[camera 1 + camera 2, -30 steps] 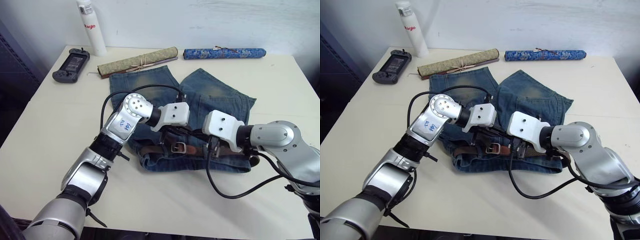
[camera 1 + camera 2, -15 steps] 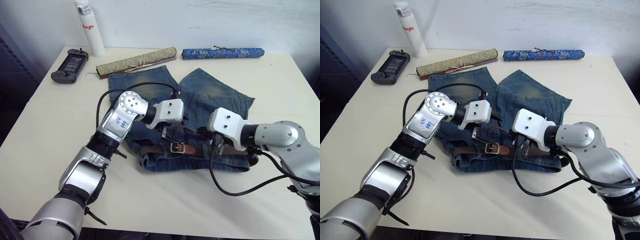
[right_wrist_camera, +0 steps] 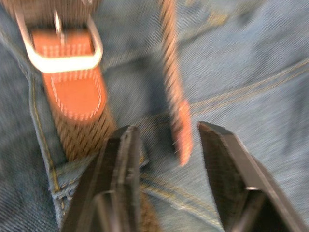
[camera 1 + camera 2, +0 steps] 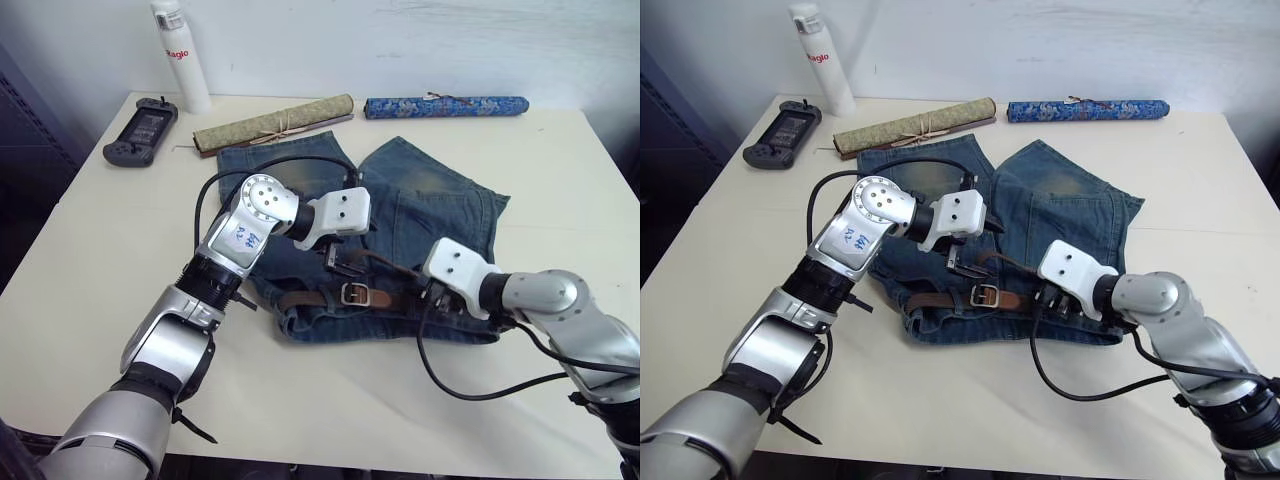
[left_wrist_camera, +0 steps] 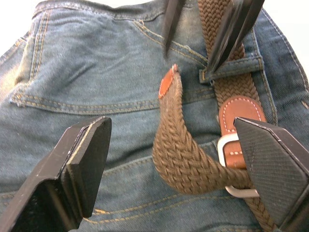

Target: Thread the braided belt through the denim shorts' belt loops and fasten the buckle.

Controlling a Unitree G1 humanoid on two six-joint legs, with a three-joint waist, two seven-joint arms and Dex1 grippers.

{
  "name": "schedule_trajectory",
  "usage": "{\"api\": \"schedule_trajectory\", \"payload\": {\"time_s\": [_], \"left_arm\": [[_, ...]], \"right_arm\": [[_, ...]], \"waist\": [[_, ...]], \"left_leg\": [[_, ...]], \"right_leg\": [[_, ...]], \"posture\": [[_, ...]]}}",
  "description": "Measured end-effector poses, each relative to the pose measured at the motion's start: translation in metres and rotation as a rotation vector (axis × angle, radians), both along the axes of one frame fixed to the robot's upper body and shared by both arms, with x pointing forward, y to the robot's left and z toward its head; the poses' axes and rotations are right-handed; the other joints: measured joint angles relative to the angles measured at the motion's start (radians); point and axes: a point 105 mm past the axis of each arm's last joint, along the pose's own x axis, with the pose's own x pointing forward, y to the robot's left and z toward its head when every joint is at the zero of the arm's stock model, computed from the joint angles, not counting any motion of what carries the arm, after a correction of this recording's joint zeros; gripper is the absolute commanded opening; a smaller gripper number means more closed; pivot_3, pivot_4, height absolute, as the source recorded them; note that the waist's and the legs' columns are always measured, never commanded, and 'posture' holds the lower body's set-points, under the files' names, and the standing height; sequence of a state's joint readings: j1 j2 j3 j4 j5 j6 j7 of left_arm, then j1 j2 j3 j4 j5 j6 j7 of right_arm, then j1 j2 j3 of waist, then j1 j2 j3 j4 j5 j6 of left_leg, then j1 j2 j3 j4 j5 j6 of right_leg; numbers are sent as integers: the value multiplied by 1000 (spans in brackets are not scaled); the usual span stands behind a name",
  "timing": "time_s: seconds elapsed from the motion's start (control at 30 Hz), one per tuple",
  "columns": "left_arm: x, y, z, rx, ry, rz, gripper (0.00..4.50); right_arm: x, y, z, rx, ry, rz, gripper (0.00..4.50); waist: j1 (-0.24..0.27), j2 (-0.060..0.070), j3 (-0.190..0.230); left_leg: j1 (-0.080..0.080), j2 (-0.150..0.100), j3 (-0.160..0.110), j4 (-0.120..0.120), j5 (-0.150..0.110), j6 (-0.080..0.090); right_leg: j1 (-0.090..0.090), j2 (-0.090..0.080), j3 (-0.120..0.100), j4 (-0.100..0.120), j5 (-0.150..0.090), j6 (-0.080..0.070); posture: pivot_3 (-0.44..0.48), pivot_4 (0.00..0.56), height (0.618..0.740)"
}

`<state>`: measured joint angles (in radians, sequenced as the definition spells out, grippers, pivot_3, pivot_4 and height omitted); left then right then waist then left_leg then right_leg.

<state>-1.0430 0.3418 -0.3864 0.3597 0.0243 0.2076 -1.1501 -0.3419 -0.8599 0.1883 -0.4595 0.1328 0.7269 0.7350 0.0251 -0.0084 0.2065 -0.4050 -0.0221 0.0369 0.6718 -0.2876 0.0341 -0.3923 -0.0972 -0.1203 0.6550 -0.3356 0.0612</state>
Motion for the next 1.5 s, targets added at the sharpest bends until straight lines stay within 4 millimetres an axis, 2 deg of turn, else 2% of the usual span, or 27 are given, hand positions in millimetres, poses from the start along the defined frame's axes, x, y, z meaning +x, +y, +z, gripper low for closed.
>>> {"api": "schedule_trajectory", "payload": {"time_s": [0.27, 0.37, 0.4, 0.43, 0.47, 0.6, 0.73, 0.87, 0.97, 1.07, 1.23, 1.5], "left_arm": [[-2, -1, 1, 3, -5, -11, 4500], [-2, -1, 1, 3, -10, -14, 4500], [-2, -1, 1, 2, -14, -16, 4500], [-2, -2, 2, 2, -18, -18, 4500], [-2, -3, 2, 2, -23, -22, 4500], [-4, -9, 4, 4, -59, -46, 4500], [-8, -18, 4, 11, -89, -80, 4500], [-6, -27, 4, 35, -125, -83, 4500], [-3, -30, 8, 56, -154, -78, 3656], [-2, -30, 4, 76, -144, -74, 2285], [-6, -32, -1, 107, -115, -99, 29], [-10, -30, -5, 140, -85, -117, 29]], "right_arm": [[18, -8, -12, 8, -45, -66, 1963], [21, -6, -13, 20, -51, -66, 1225], [21, -5, -13, 22, -55, -64, 828], [21, -3, -13, 28, -60, -62, 249], [22, -2, -12, 30, -63, -60, 57], [21, 1, -3, 23, -77, -45, 57], [17, 8, 20, -10, -110, -13, 57], [6, 15, 37, -71, -62, 18, 57], [-1, 17, 40, -107, -23, 29, 0], [-4, 18, 34, -115, 29, 29, 0], [-2, 16, 40, -143, 25, 13, 0], [-4, 18, 36, -141, 53, 26, 0]], "waist": [[1, 0, 0], [1, 0, 0], [1, 0, 0], [1, 0, 0], [1, 0, 0], [1, 0, 0], [1, 0, 0], [1, 0, 0], [1, 0, 0], [1, 0, 0], [1, 0, 0], [1, 0, 0]], "left_leg": [[0, 0, 0, 3, 0, 0], [0, 0, 0, 3, 0, 0], [0, 0, 0, 4, 0, 0], [-1, 0, 0, 4, 0, 0], [-1, 0, 0, 4, 0, 0], [-1, 0, 0, 5, 0, 0], [-1, 0, 0, 6, 0, 1], [-1, 0, 0, 6, -1, 1], [-1, 0, 0, 7, -1, 2], [-1, 0, 0, 7, -1, 2], [-1, 0, 0, 7, -1, 2], [-1, 0, 0, 7, -1, 2]], "right_leg": [[0, 0, 0, 2, 0, 0], [0, 0, 0, 2, 0, 0], [0, 0, 0, 2, 0, 0], [0, 0, 0, 3, 0, 0], [0, 0, 0, 3, 0, 0], [0, 0, 0, 3, 0, 0], [0, 0, 0, 4, 0, 0], [-1, 0, 0, 3, 0, 0], [0, 0, 1, 3, 0, 0], [-1, 0, 1, 4, 0, 0], [-1, 0, 1, 4, 0, 0], [-1, 0, 1, 4, 0, 0]], "posture": [[0, 150, 686], [0, 150, 686], [0, 150, 686], [0, 150, 686], [0, 150, 686], [0, 150, 686], [0, 150, 686], [0, 150, 686], [0, 150, 686], [0, 150, 686], [0, 150, 686], [0, 150, 686]]}}
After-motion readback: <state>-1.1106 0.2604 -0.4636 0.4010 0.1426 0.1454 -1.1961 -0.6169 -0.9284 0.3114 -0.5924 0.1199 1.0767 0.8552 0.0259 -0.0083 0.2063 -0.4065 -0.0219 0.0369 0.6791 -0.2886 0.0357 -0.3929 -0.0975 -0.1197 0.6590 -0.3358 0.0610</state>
